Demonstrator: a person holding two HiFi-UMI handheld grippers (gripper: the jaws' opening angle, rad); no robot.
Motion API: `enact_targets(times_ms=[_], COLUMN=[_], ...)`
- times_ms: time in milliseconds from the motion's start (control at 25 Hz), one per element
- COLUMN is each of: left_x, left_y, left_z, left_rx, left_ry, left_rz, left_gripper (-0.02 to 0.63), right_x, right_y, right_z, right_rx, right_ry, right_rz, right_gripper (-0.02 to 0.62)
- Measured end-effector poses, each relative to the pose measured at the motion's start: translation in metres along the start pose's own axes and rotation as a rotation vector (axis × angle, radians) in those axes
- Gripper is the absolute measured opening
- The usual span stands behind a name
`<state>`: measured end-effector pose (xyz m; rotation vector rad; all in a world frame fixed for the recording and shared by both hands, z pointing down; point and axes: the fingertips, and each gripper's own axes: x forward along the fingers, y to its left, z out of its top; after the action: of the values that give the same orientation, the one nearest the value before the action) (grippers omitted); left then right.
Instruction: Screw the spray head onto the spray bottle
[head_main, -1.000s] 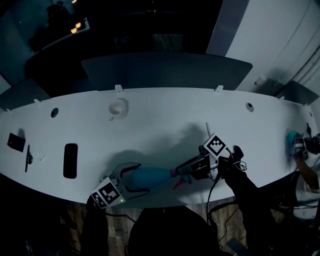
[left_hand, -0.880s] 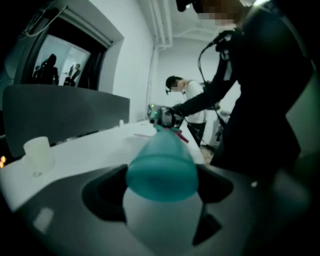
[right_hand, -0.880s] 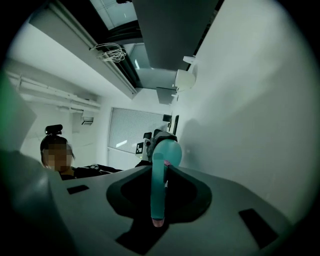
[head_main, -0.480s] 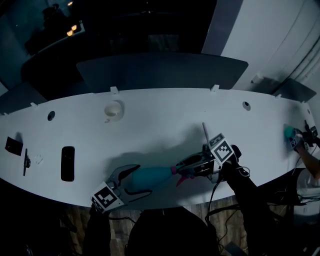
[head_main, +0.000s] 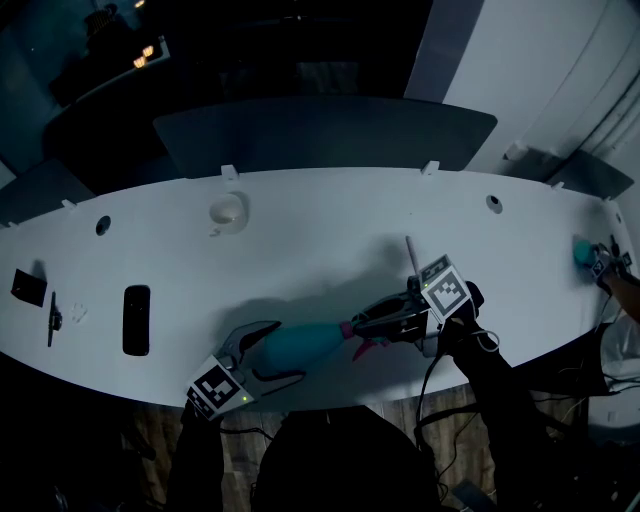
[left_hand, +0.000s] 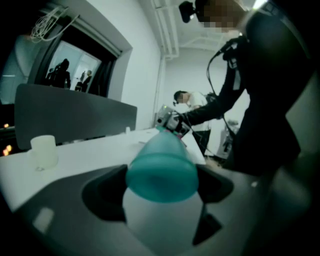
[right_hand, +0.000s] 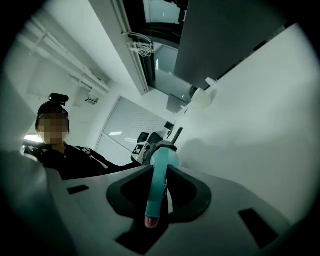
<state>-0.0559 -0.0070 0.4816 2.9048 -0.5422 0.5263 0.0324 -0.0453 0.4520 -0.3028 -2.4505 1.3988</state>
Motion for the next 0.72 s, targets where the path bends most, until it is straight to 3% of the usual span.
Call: enact_targets(times_ms=[120,280,360,520,640,720], left_x=[0.000,-0.015,-0.023,-0.021,-0.014,-0.013], left_y=[0.002,0.019,0.031,0.035,0.031,0.031], left_z=[0.006,0.020,0.023,0.021,0.027,0.034], left_rx=[-0.113,-0.446,-0.551,-0.728,-0.793,-0.708], left_ry=[-0.038,-0.233,-0.308,-0.327,-0.335,-0.332], left_rz=[-0.034,-0.075,-0.063,-0.144,-0.226,-0.214], left_gripper=[0.420,0.420,0.420,0.422,0.420,0.420], right_x=[-0.004,-0.010,-0.011,-0.013,-0.013,-0.014], right_y=[0.004,0.004,0.005,0.006,0.007,0.008], right_z=[0.007,0.010,0.010,0.013,0.015,0.018], right_rx=[-0.021,-0.030,-0.039,-0.055,-0.060,-0.057], right_ry=[-0.051,-0.110,-0.133,-0.161,-0.167,-0.174], right_rz=[0.012,0.036,0.044,0.057,0.064,0.072], right_gripper=[0.095,0.095,0.095,0.095,0.095,0.095])
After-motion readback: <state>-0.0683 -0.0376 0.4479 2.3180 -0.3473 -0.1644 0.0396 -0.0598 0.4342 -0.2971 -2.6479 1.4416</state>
